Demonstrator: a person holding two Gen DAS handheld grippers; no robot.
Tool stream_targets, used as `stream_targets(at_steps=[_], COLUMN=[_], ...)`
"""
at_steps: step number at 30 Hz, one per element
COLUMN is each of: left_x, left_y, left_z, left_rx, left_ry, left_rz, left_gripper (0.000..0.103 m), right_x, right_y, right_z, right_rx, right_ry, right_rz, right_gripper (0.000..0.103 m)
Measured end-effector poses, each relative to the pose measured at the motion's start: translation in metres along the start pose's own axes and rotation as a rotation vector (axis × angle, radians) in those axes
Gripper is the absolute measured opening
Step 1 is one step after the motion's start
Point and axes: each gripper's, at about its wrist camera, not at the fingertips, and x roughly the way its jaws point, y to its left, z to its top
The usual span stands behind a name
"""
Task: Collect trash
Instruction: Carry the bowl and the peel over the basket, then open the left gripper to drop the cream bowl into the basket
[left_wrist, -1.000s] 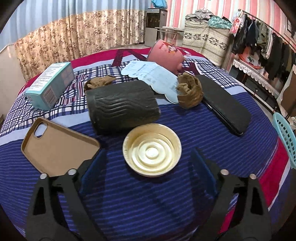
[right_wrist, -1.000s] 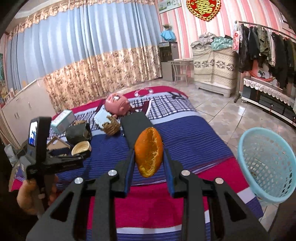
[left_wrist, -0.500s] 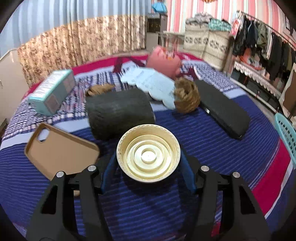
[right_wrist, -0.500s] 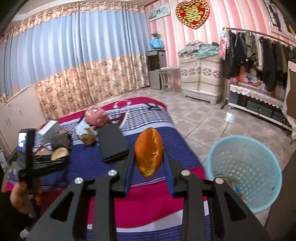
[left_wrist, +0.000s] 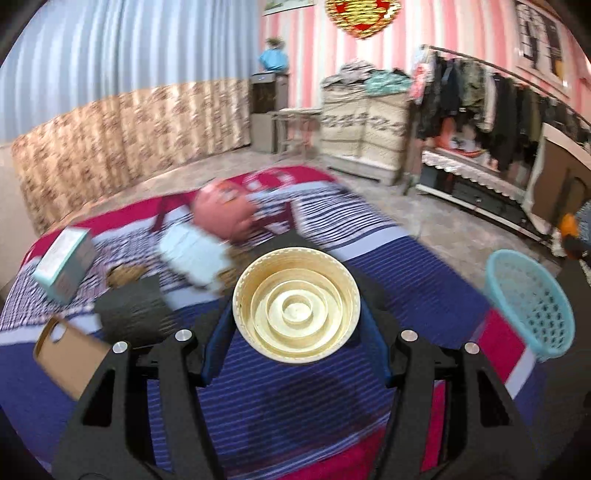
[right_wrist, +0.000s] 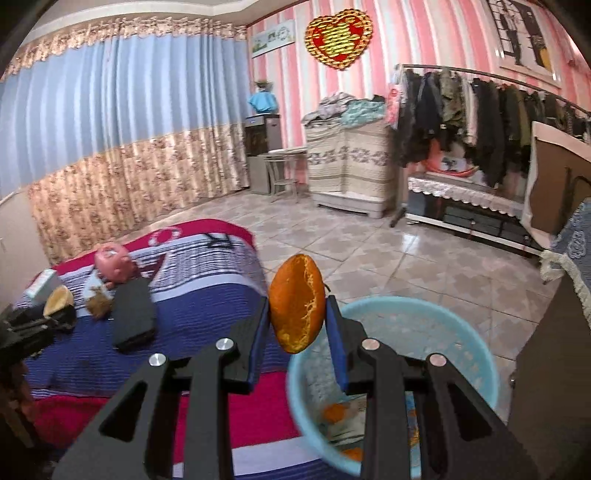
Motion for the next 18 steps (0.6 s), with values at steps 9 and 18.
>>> stream_targets(at_steps=[9, 18], left_x=[0.020, 0.038], left_y=[-0.095, -0.177], left_z=[0.017, 0.019], left_rx=[0.106, 0.194], left_ry=[-0.044, -0.060], left_rz=[-0.113, -0.218], left_gripper=[0.060, 0.060], right_x=[0.016, 0.030], right_y=[-0.041, -0.088], right_z=[-0.019, -0.032], right_rx=[0.001, 0.063], right_ry=[0.008, 0.046], right_rz=[-0.095, -0.146], right_gripper=[0.031, 0.031])
